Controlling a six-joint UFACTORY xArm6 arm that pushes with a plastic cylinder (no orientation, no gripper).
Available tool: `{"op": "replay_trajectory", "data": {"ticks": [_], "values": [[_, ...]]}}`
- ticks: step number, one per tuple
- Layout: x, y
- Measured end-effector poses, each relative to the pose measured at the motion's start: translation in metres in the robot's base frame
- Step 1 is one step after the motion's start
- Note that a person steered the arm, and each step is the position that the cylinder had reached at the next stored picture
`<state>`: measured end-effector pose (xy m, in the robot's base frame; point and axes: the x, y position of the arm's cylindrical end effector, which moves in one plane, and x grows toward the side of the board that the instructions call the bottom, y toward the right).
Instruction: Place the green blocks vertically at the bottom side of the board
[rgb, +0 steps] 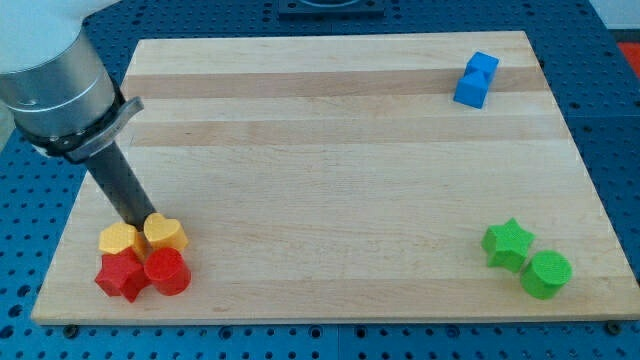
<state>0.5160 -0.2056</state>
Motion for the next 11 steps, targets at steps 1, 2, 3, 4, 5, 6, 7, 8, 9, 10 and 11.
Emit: {"op": "replay_trajectory", "data": {"ticks": [1, 2, 3, 4, 5, 6, 7, 8, 9, 10, 11], "values": [[-0.018, 0.052], [-0.013, 0.134], [-0.001, 0.195], [0.005, 0.250], [-0.034, 0.281], [-0.024, 0.344], [0.027, 0.426], [0.070, 0.452], [0.084, 0.449], [0.084, 0.448], [0.079, 0.433]]}}
